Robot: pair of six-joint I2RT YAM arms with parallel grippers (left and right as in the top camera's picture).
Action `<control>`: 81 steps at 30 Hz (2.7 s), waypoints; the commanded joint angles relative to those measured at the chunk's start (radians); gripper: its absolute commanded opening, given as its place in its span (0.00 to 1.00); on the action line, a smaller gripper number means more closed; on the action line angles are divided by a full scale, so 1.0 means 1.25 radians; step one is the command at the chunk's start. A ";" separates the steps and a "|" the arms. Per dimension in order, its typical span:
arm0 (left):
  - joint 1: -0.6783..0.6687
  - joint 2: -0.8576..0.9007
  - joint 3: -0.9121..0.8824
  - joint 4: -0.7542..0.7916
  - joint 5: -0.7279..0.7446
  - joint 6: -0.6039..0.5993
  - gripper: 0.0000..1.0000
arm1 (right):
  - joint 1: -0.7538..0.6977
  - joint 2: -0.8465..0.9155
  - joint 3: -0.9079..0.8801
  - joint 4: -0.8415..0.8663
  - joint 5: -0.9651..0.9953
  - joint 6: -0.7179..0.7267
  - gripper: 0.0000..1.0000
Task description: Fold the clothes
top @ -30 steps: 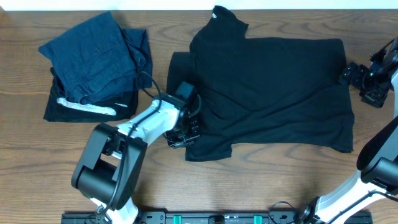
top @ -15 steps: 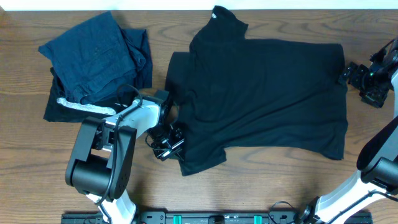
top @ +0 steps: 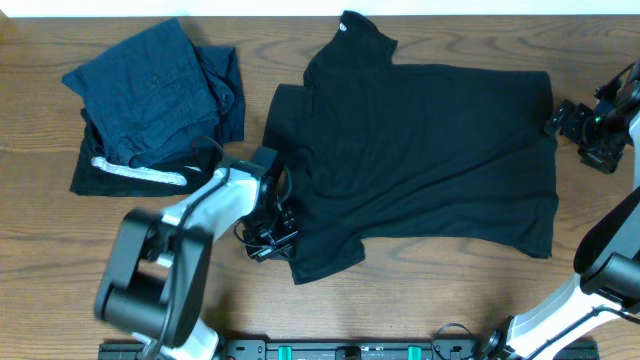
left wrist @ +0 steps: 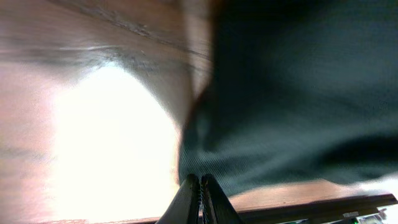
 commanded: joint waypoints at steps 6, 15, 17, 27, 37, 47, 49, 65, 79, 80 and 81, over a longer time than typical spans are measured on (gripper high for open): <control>-0.021 -0.220 0.088 0.032 -0.135 0.054 0.07 | -0.003 -0.003 0.005 -0.001 -0.004 -0.006 0.99; -0.018 -0.227 0.089 0.356 -0.234 0.196 0.06 | -0.003 -0.003 0.005 -0.001 -0.004 -0.006 0.99; -0.009 -0.194 0.089 0.434 -0.271 0.238 0.06 | -0.003 -0.003 0.005 -0.001 -0.004 -0.006 0.99; 0.064 0.069 0.089 0.719 -0.298 0.281 0.06 | -0.003 -0.003 0.005 -0.001 -0.004 -0.006 0.99; 0.073 0.219 0.089 0.823 -0.316 0.287 0.06 | -0.003 -0.003 0.005 -0.001 -0.004 -0.006 0.99; 0.104 0.242 0.089 0.751 -0.334 0.248 0.06 | -0.003 -0.003 0.005 -0.001 -0.004 -0.006 0.99; 0.105 0.231 0.089 0.728 -0.334 0.247 0.06 | -0.003 -0.003 0.005 -0.001 -0.004 -0.006 0.99; 0.103 0.016 0.089 0.726 -0.331 0.247 0.17 | -0.003 -0.003 0.005 0.008 -0.012 0.022 0.99; 0.143 -0.227 0.220 0.449 -0.258 0.229 0.06 | 0.023 -0.003 0.020 0.174 -0.218 -0.018 0.03; 0.149 -0.224 0.245 0.421 -0.258 0.233 0.06 | 0.042 -0.003 0.033 0.204 -0.205 -0.018 0.01; 0.151 -0.220 0.259 0.412 -0.258 0.238 0.06 | 0.054 -0.003 0.038 0.222 -0.193 -0.018 0.01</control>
